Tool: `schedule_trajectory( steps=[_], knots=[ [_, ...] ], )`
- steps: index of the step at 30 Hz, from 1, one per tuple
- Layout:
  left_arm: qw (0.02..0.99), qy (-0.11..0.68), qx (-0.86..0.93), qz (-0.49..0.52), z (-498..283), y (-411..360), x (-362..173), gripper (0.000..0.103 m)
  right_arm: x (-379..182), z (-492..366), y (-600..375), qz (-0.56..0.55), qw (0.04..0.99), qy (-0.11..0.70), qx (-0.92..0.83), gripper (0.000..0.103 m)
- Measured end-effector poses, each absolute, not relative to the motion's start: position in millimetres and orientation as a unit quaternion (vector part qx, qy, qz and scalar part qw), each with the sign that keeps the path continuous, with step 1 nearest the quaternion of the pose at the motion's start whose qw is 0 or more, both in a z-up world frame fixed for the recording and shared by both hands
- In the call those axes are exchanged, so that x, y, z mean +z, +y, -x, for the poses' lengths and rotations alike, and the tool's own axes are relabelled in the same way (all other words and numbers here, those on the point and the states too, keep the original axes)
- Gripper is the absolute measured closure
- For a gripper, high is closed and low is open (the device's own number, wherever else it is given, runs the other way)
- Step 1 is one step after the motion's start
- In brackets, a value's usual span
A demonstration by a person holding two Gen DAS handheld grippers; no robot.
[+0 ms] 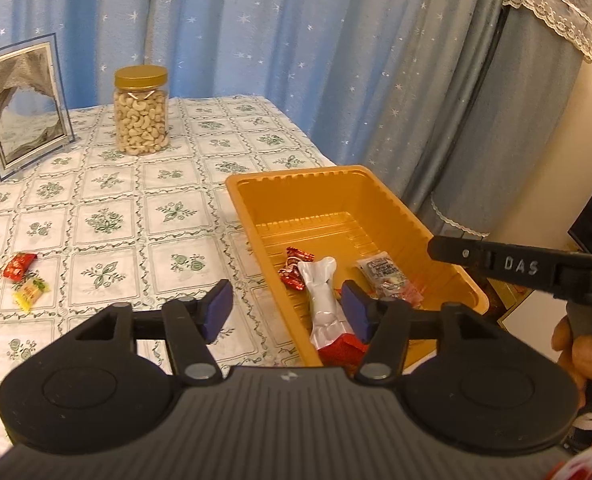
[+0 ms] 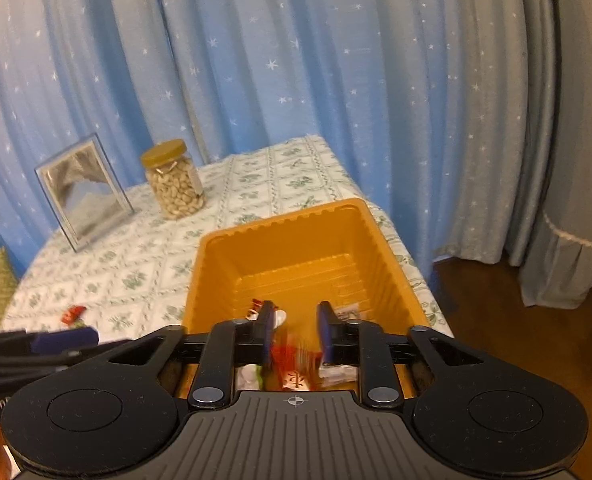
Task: Organize snacks
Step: 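Open both tools to drop the red packet and red candy into the tray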
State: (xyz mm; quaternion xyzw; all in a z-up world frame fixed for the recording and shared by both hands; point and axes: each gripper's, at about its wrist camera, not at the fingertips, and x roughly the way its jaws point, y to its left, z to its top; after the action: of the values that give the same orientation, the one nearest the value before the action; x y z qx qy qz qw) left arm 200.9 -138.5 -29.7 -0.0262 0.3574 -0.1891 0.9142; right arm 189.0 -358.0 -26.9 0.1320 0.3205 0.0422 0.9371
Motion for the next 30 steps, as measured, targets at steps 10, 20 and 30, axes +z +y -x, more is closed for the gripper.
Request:
schedule_trajectory(
  steps=[10,20,30],
  knots=[
    [0.918,0.354,-0.173,0.05,-174.6,-123.3,-26.9,0.03,-15.7,-163.3,-373.7,-0.156,0.937,0.311,0.014,0.046],
    [0.922,0.35,-0.155,0.054,-139.4,-104.1,-20.1,0.021,-8.1,-118.6,-352.7,-0.15,0.934,0.323,0.004,0.044],
    [0.923,0.35,-0.138,0.077,-107.3,-75.8,-8.7,0.015,-6.6,-84.1,-314.7,-0.114,0.937,0.33,0.0,0.036]
  ],
)
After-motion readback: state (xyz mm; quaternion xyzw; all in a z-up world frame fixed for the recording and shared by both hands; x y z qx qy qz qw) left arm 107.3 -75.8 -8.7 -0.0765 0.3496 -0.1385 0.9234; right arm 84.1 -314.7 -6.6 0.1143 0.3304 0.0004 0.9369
